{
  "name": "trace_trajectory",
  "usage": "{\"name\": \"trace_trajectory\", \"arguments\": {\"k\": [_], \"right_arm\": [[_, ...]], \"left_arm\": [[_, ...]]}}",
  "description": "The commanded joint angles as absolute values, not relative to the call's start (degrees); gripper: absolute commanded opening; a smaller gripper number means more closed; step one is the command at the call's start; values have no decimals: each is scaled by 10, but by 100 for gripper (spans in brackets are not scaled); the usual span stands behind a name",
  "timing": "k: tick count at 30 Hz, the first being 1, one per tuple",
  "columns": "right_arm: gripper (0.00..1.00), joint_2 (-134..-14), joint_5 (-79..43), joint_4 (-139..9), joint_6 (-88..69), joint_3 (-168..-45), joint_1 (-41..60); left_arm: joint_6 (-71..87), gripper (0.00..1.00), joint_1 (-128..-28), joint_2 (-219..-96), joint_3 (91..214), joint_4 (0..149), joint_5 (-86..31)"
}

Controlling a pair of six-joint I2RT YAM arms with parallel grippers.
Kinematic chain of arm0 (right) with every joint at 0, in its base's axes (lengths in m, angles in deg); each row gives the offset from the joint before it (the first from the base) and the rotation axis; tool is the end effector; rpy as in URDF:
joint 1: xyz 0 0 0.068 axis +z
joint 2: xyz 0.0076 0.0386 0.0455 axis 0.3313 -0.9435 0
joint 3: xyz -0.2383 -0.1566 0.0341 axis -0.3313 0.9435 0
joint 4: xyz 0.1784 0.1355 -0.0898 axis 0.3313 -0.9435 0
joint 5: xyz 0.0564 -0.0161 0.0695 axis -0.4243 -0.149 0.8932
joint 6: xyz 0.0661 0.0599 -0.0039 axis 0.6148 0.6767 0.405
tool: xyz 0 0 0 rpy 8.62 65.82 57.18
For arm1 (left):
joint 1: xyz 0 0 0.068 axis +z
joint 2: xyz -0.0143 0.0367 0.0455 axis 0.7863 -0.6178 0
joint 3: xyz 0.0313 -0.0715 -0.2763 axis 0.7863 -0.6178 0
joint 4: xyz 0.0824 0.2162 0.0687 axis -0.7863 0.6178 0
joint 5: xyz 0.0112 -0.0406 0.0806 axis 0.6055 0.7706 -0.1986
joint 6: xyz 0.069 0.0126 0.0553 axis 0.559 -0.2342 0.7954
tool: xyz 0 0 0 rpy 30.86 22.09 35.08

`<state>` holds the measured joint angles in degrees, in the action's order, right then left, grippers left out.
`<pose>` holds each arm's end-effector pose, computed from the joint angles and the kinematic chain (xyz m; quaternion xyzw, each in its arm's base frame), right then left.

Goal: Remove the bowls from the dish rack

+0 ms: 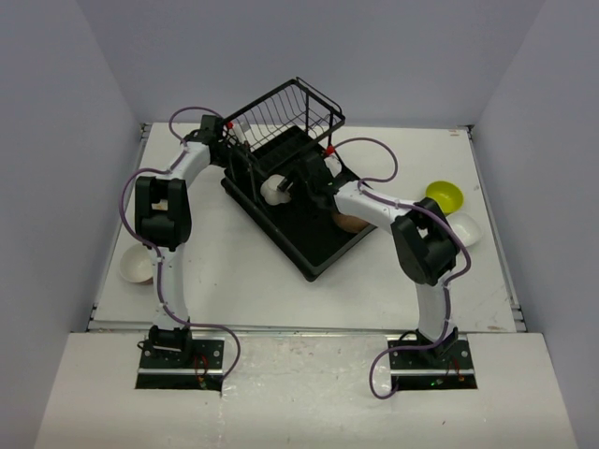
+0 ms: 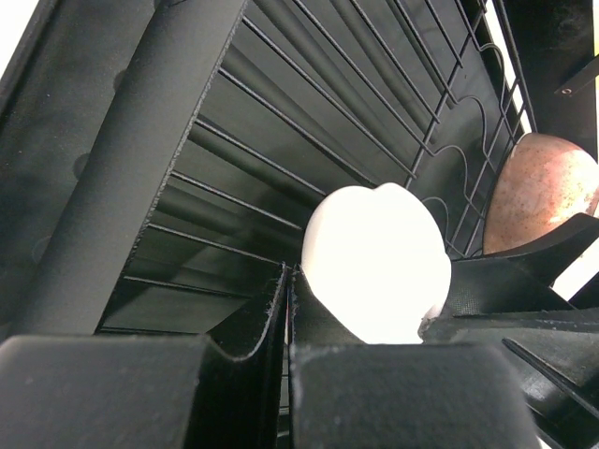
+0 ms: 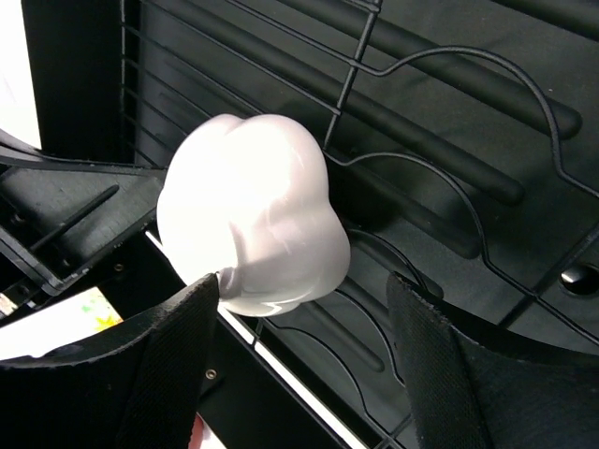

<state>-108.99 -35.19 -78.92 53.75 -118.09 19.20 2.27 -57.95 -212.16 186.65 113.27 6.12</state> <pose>0.3823 0.2879 0.2050 0.2789 0.8713 0.2779 0.2929 0.4850 -0.1053 0.1789 0.0060 0.9073 -0.3863 0.1660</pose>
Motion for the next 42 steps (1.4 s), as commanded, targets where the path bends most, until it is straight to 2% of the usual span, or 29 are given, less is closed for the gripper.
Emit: {"name": "trace_trajectory", "arguments": {"k": [1,13,32,42], "right_arm": [[72,-1100,-353,-774,545,-1208,187],[66,-1114,-348,-774,551,-1219,181],[65,-1138,-324,-729,561,-1210,180],[51,-1105,-332,-713,549,-1188,182]], "left_arm": [[15,0,-582,-2100,1864,1165,90],[15,0,-583,-2097,1859,1165,90],[16,0,-583,-2088,1842,1162,95],[15,0,-583,-2087,1840,1161,92]]}}
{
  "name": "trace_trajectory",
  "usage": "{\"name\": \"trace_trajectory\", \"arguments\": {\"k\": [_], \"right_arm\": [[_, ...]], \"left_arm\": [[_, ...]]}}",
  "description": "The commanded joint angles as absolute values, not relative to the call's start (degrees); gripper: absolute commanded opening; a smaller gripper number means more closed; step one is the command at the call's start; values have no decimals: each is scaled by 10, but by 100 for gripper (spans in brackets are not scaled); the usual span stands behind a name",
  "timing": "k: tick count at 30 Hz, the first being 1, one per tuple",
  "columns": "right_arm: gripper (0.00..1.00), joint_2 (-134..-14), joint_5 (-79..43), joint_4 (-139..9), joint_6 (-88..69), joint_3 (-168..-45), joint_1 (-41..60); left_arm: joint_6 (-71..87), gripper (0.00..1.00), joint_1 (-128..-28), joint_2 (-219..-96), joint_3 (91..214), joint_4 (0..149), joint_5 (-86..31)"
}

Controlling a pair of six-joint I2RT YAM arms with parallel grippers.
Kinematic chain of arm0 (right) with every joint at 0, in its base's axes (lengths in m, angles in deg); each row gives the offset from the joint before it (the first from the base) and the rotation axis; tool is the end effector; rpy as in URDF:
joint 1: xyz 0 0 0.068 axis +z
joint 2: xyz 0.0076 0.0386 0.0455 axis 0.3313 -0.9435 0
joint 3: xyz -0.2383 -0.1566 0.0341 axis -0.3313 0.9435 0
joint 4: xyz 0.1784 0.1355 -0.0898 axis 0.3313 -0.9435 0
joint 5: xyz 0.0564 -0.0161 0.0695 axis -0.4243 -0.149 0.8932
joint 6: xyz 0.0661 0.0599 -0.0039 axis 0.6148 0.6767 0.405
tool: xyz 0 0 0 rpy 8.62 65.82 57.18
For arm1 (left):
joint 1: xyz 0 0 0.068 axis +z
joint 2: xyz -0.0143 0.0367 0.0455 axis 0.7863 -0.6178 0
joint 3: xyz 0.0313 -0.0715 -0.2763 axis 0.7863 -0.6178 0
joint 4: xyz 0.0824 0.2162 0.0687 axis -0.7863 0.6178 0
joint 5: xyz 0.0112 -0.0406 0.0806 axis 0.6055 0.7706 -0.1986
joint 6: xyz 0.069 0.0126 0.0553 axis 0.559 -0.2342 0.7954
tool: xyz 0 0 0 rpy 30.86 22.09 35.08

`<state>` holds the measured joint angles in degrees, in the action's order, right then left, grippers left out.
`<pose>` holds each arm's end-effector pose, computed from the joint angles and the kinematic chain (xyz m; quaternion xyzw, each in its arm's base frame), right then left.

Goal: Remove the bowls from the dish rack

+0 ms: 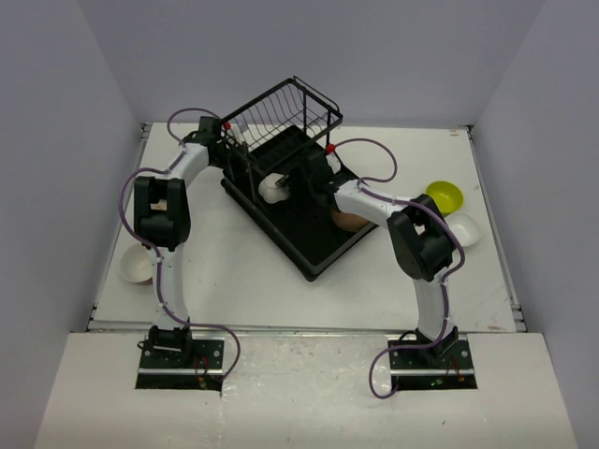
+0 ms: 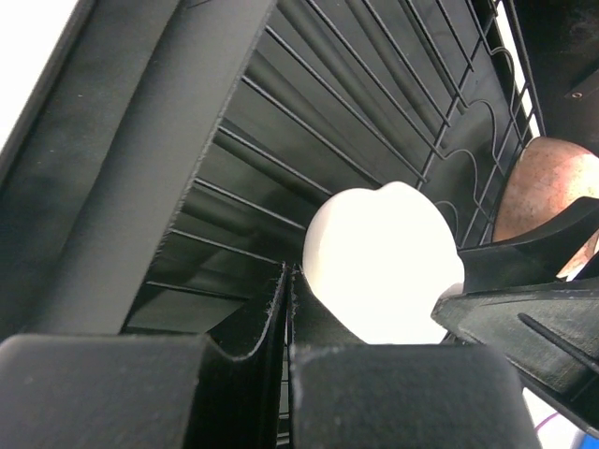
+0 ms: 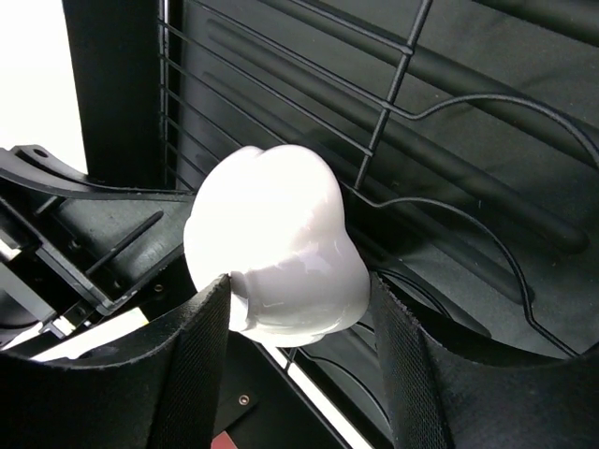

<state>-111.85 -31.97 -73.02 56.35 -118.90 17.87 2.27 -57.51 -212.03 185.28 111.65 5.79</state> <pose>0.4001 0.2931 0.1979 0.2958 0.8526 0.3220 0.2861 0.4855 -0.1012 0.1745 0.0030 0.9075 -0.3835 0.1713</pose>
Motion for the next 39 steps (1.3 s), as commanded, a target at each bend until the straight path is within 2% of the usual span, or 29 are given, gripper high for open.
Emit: {"name": "trace_trajectory", "arguments": {"k": [1,16,28,32,35,39], "right_arm": [[51,-1102,-333,-710,546,-1187,182],[47,-1115,-304,-693,533,-1221,183],[45,-1114,-270,-631,531,-1201,192],[46,-1106,-262,-603,525,-1185,204],[52,-1107,-261,-584,524,-1179,206],[55,-1104,-245,-572,521,-1175,206]], "left_arm": [[14,0,-583,-2089,1841,1161,92],[12,0,-583,-2100,1856,1164,96],[12,0,-583,-2105,1861,1164,98],[12,0,-583,-2105,1862,1164,100],[12,0,-583,-2105,1862,1164,99],[13,0,-583,-2103,1859,1165,99]]}}
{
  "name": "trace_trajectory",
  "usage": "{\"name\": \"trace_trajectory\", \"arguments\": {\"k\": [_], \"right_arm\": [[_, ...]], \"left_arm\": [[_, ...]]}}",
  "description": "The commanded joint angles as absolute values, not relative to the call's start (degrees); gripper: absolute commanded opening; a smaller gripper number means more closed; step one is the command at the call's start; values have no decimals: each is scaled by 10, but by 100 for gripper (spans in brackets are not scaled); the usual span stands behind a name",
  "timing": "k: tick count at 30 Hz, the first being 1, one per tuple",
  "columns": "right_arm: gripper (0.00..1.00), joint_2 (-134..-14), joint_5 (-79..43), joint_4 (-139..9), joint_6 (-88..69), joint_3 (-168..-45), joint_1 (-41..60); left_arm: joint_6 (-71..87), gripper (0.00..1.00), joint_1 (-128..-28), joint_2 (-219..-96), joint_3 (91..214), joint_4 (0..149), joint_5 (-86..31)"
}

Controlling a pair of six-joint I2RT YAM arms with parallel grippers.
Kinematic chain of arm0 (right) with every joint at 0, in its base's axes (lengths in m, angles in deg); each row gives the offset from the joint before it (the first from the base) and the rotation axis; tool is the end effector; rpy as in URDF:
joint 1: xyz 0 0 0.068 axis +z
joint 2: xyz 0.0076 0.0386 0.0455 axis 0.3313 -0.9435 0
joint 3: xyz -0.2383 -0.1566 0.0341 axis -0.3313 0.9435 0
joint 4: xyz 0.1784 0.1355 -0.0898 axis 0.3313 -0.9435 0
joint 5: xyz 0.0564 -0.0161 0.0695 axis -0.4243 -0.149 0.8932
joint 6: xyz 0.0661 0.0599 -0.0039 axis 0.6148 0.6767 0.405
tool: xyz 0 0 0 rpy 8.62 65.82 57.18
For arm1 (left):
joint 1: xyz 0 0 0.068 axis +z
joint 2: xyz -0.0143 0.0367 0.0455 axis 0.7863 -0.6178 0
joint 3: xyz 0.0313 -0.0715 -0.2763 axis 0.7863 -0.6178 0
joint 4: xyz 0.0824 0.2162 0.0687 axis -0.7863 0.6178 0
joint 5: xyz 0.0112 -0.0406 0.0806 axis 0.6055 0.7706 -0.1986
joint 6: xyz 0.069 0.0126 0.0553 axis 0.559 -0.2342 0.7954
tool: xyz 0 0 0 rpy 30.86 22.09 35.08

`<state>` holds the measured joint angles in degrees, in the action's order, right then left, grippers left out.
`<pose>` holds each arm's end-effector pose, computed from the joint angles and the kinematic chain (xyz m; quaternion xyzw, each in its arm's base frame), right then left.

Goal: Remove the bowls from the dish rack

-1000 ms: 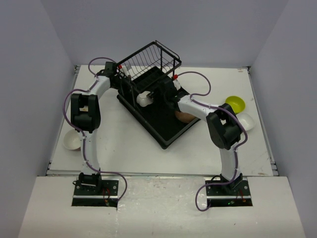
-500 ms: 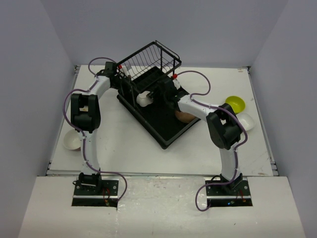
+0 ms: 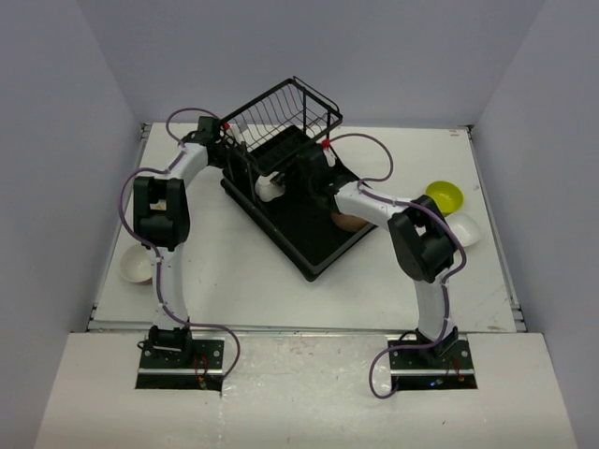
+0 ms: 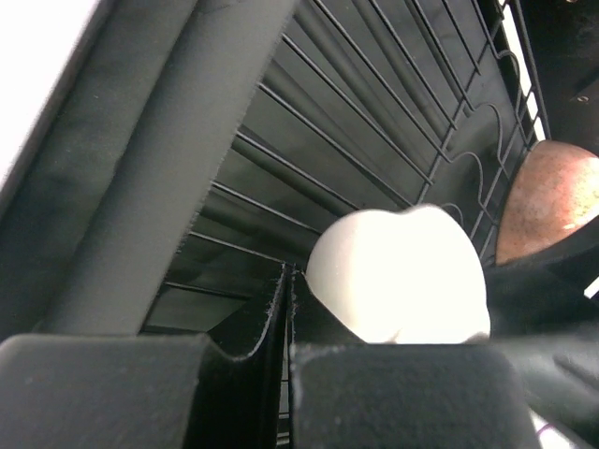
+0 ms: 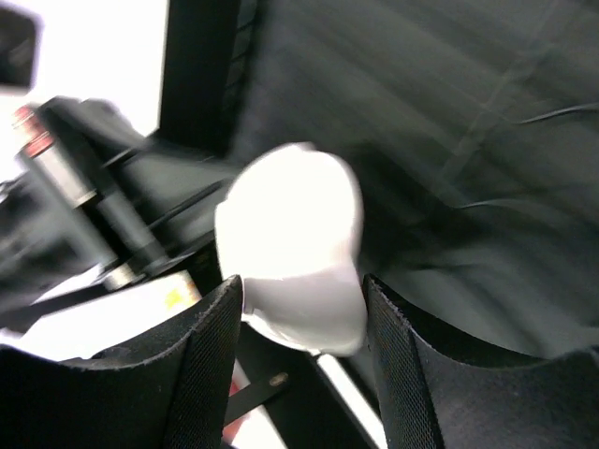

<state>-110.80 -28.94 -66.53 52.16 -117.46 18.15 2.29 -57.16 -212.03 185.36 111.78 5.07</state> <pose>0.4001 0.3014 0.2118 0.2466 0.8439 0.3651 0.3062 0.4865 -0.0975 0.1742 -0.0015 0.9096 -0.3774 0.1738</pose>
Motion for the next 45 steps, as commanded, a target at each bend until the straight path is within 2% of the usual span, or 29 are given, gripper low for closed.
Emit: {"name": "trace_trajectory", "arguments": {"k": [1,12,20,26,33,34,35,36,41,45], "right_arm": [[55,-1103,-243,-570,521,-1174,206],[54,-1103,-234,-558,521,-1175,207],[53,-1097,-274,-583,548,-1162,208],[42,-1103,-277,-575,570,-1160,208],[35,-1111,-284,-533,589,-1142,208],[31,-1114,-284,-529,594,-1141,208],[20,-1115,-286,-521,597,-1139,208],[16,-1119,-286,-512,600,-1136,208],[0,-1122,-283,-508,595,-1139,208],[0,-1113,-278,-511,579,-1132,208]], "left_arm": [[14,0,-583,-2102,1857,1165,98],[16,0,-583,-2092,1851,1166,95],[20,0,-583,-2087,1839,1165,93],[19,0,-583,-2089,1840,1164,94],[20,0,-583,-2096,1842,1162,93],[19,0,-583,-2097,1842,1161,93],[19,0,-583,-2098,1842,1160,93],[19,0,-583,-2099,1843,1160,93],[19,0,-583,-2105,1853,1162,91],[9,0,-583,-2107,1859,1151,94]]}}
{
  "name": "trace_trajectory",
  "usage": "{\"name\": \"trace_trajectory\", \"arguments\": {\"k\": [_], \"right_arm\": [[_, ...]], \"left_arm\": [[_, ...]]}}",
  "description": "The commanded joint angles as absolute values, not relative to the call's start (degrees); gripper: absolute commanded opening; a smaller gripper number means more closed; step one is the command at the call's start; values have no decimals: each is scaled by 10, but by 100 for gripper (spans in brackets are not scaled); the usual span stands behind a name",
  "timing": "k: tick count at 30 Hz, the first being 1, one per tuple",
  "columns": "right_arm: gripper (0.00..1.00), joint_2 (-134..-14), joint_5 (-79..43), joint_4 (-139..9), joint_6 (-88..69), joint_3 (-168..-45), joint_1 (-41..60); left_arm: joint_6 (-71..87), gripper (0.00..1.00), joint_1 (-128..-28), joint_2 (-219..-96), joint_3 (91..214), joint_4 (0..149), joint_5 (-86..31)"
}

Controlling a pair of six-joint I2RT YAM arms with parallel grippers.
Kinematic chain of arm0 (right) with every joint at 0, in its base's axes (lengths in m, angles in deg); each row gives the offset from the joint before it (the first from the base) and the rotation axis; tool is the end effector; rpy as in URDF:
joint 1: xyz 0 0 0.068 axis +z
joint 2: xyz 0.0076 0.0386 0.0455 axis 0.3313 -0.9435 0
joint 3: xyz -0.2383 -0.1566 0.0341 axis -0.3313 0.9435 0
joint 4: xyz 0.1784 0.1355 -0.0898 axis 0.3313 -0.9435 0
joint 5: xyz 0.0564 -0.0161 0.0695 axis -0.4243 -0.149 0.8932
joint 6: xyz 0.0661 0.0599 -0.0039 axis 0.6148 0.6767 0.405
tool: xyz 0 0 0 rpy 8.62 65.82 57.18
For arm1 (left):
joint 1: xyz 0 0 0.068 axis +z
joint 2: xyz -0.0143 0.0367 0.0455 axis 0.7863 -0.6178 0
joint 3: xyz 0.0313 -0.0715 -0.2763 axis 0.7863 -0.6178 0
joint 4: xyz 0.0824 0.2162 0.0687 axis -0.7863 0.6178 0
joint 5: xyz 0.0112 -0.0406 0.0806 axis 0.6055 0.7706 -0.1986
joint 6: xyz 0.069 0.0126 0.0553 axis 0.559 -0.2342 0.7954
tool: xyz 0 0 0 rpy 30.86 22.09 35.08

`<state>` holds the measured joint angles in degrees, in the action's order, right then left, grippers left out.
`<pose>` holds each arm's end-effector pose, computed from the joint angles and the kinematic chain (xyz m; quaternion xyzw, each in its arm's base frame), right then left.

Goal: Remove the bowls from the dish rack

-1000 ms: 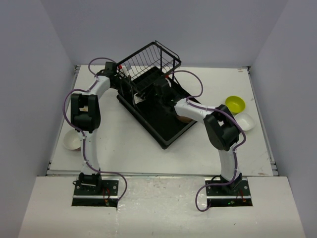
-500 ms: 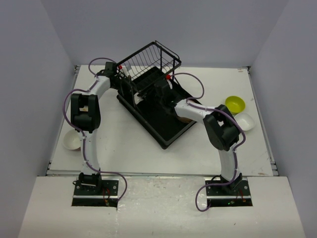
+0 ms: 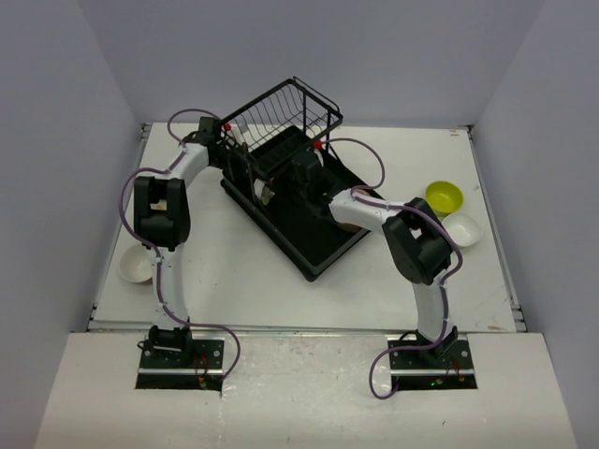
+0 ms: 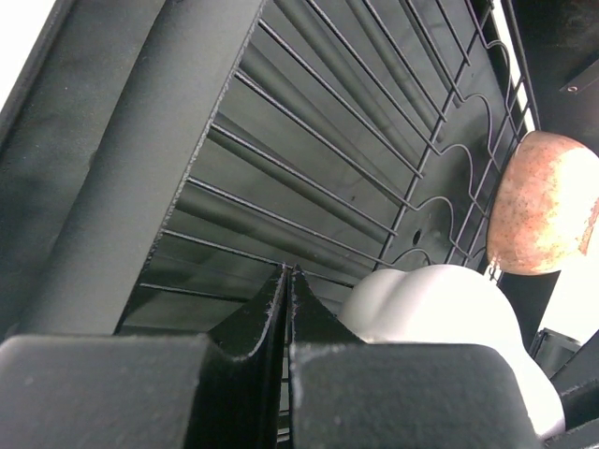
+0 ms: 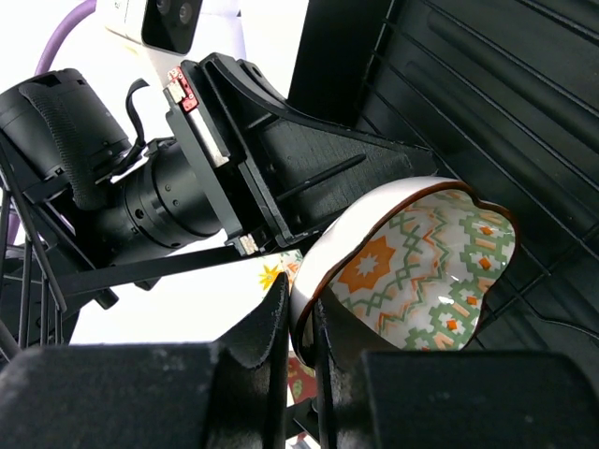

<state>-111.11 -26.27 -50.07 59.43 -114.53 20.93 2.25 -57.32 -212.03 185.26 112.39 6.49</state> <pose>0.3927 0.3318 0.2302 0.2510 0.7794 0.4848 0.3076 0.4839 -0.1001 0.1741 0.0005 0.9069 -0.3879 0.1642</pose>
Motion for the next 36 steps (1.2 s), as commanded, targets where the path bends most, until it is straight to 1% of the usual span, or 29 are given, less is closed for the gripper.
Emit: {"name": "trace_trajectory", "arguments": {"k": [1,7,11,15,17,18,20,24,30,32,36], "right_arm": [[0,-1109,-276,-510,578,-1129,208],[0,-1050,-263,-474,564,-1060,205],[0,-1005,-261,-478,539,-1027,192],[0,-960,-237,-489,517,-1008,173],[0,-947,-230,-509,509,-1006,161],[0,-939,-229,-516,499,-1005,157],[0,-918,-224,-531,491,-1000,147],[0,-884,-206,-561,455,-1003,126],[0,-838,-202,-636,416,-1027,96],[0,-810,-211,-659,401,-1037,90],[0,-763,-225,-749,373,-1056,55]], "left_arm": [[8,0,-582,-2107,1861,1151,95],[-29,0,-578,-2094,1859,1101,124],[-68,0,-574,-2077,1857,1032,157],[-87,0,-569,-2070,1856,1007,170],[-97,3,-562,-2070,1853,995,173],[-106,7,-558,-2072,1851,991,173],[-114,11,-547,-2080,1854,986,173],[-129,17,-523,-2088,1854,975,174],[-141,23,-489,-2106,1857,961,183],[-141,23,-485,-2105,1856,961,179],[-135,23,-474,-2096,1849,966,149]]}}
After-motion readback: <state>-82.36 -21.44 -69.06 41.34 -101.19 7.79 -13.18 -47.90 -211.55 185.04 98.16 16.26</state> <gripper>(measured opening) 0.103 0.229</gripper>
